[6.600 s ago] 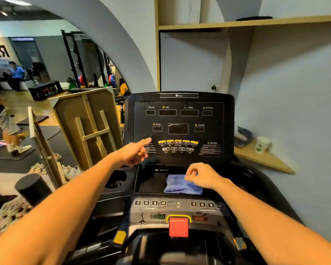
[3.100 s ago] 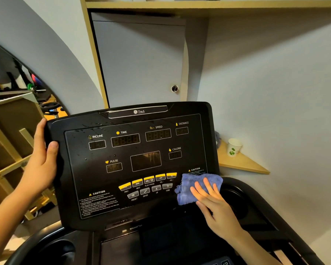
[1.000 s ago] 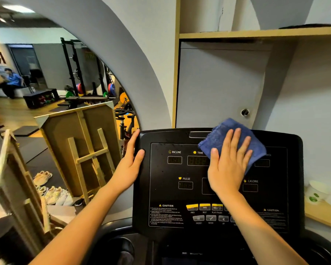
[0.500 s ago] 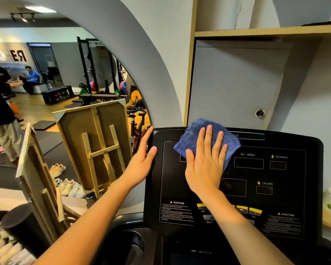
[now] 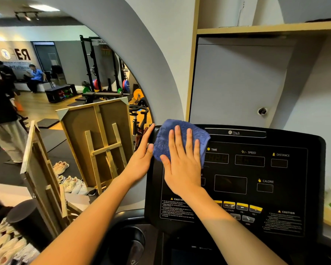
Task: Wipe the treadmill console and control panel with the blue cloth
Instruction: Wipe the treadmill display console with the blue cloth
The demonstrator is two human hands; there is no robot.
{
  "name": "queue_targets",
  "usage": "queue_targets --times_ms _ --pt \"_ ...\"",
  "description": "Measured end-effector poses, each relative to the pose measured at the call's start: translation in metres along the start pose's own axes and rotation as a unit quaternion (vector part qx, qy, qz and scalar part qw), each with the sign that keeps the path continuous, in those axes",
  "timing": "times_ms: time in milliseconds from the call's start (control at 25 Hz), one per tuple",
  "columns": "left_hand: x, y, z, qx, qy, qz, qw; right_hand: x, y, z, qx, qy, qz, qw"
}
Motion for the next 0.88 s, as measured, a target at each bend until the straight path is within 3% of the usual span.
queue_targets --times_ms 880 --pt "0.007 0.0 0.003 -0.03 0.019 0.022 0.999 -0.025 0.089 0.032 -0.094 -0.017 -0.087 0.992"
Point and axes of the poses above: each hand's wrist, its own y-axis away from the middle knuckle, its own z-axis out of the palm, x = y × z, the point moved 6 cm from there along -y, towards the middle knuckle, and after that the axes turned 8 degrees about z, right-handed, at the moved point
